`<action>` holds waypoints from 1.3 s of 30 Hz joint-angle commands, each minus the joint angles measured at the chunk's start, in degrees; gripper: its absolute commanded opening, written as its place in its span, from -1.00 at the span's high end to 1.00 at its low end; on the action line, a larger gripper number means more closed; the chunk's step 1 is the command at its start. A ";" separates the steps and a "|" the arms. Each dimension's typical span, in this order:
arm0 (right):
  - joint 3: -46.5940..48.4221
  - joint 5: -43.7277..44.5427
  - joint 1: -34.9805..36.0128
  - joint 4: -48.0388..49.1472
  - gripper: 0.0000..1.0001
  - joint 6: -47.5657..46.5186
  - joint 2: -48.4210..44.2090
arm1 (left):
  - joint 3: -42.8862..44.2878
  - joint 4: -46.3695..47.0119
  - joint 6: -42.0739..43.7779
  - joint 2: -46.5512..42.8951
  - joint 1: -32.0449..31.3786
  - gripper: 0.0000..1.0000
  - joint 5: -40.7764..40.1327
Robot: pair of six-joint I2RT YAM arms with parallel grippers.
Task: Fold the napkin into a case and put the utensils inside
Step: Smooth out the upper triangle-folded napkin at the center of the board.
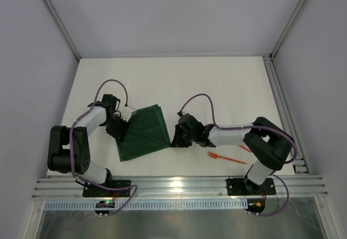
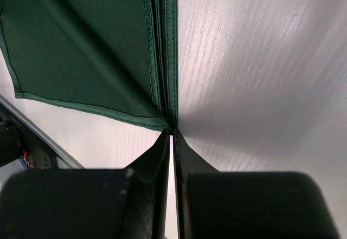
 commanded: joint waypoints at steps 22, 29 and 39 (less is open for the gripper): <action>0.04 -0.36 -0.13 4.89 0.27 -0.69 -1.14 | 2.96 -3.56 3.23 -6.53 0.04 0.18 6.79; -0.23 0.26 -0.13 4.27 0.29 -0.95 -1.57 | 6.39 -14.89 9.55 -11.28 0.04 0.00 19.26; -0.40 0.78 -0.13 3.57 0.29 -1.39 -1.05 | -3.96 -15.17 10.97 -19.27 -12.34 -0.12 8.15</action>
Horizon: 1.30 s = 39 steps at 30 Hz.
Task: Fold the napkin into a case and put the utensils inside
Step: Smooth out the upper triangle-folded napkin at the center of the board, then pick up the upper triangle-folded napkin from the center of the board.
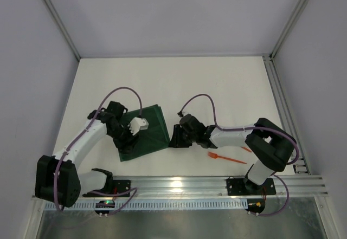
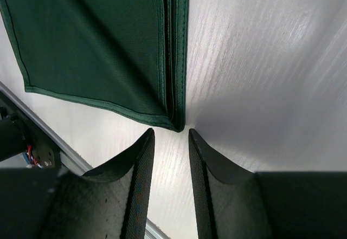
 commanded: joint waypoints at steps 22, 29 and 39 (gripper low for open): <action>0.38 1.81 -0.13 1.41 0.30 -0.14 0.90 | -16.72 13.50 -0.63 -8.84 -26.27 0.11 -28.15; 0.03 1.81 -0.22 1.76 0.31 -0.14 1.08 | -17.34 10.78 0.16 -9.55 -26.27 0.45 -29.03; -0.06 1.29 -0.13 1.76 0.31 -0.93 0.55 | -17.08 8.75 0.95 -10.16 -26.27 0.55 -30.70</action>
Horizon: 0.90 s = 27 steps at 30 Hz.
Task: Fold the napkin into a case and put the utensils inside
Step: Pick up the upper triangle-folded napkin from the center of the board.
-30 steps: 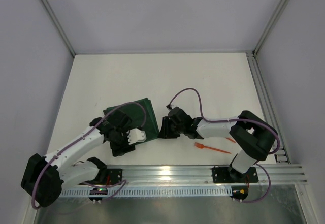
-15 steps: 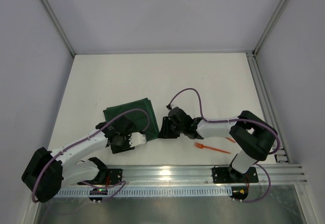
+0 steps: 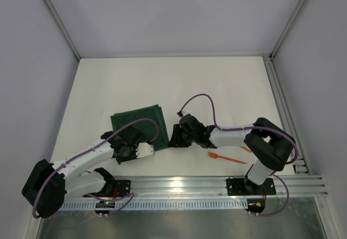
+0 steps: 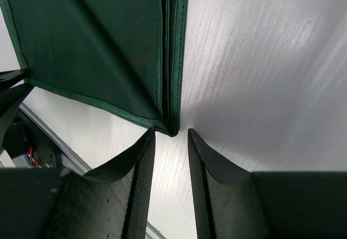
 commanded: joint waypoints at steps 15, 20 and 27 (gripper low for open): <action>-2.06 -1.57 -0.13 7.50 0.05 4.52 -0.48 | 0.50 -0.66 0.58 2.16 -0.28 0.64 0.19; -1.09 -2.09 -0.13 7.24 0.06 6.62 3.20 | 0.67 -0.58 0.67 2.51 -0.19 0.66 0.63; -1.35 -1.66 -0.13 7.06 0.38 7.86 4.53 | 0.67 -0.57 0.32 2.25 -0.19 0.66 0.89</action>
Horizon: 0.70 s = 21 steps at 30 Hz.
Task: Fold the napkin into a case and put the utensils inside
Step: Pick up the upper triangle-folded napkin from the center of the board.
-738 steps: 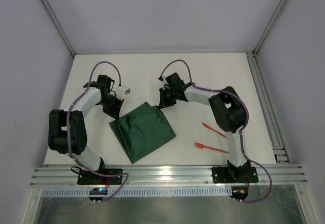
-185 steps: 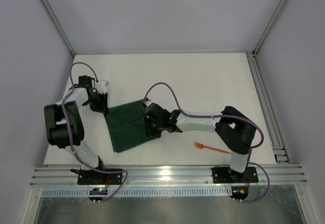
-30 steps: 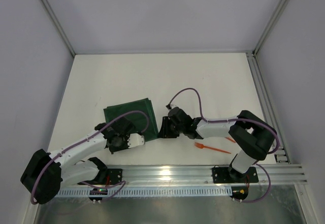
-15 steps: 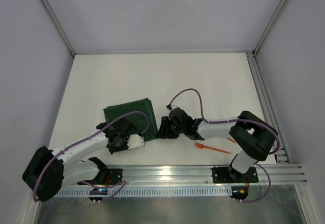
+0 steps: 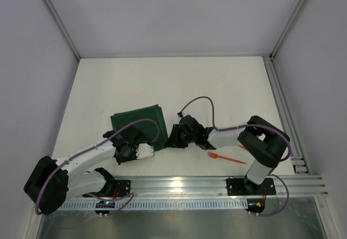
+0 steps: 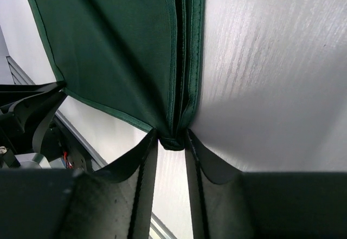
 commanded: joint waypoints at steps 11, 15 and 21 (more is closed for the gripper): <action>2.41 1.64 -0.09 -3.83 0.78 0.16 -0.27 | 1.72 -2.04 0.04 -1.06 -0.28 0.54 -0.17; 4.35 0.85 0.00 -5.59 0.88 -0.28 -0.18 | 5.58 -5.73 -1.19 -4.03 -0.19 0.21 3.60; 6.45 -0.29 0.00 -7.61 0.92 0.77 -1.58 | 12.62 -6.72 -4.97 -7.30 -0.45 -0.21 10.47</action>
